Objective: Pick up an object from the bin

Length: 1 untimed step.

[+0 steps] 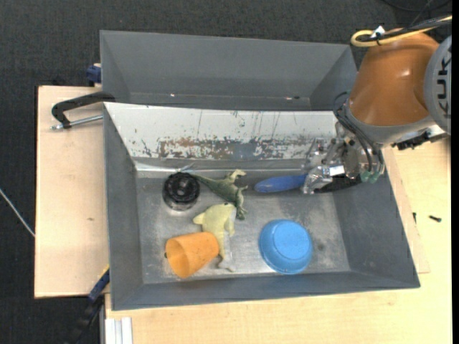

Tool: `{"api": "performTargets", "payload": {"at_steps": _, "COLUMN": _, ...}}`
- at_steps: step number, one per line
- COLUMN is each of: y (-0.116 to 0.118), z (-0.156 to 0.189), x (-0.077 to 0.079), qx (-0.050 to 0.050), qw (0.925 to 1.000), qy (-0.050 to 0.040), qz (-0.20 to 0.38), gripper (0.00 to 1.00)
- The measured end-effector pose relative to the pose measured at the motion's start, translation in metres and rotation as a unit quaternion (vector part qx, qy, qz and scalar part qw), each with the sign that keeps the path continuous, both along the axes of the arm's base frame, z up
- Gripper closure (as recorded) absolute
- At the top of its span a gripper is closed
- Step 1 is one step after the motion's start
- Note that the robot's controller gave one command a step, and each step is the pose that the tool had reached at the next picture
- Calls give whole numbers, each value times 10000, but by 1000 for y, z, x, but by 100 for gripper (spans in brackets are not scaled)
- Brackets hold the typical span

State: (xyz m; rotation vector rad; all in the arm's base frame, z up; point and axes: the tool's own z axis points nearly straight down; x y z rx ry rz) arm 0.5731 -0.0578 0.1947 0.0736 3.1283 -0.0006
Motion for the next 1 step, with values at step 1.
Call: {"api": "performTargets", "payload": {"at_steps": 1, "y": -58, "z": 92, "x": -21, "qx": -25, "qw": 9894, "qy": 13, "qz": 1453, "gripper": 100}}
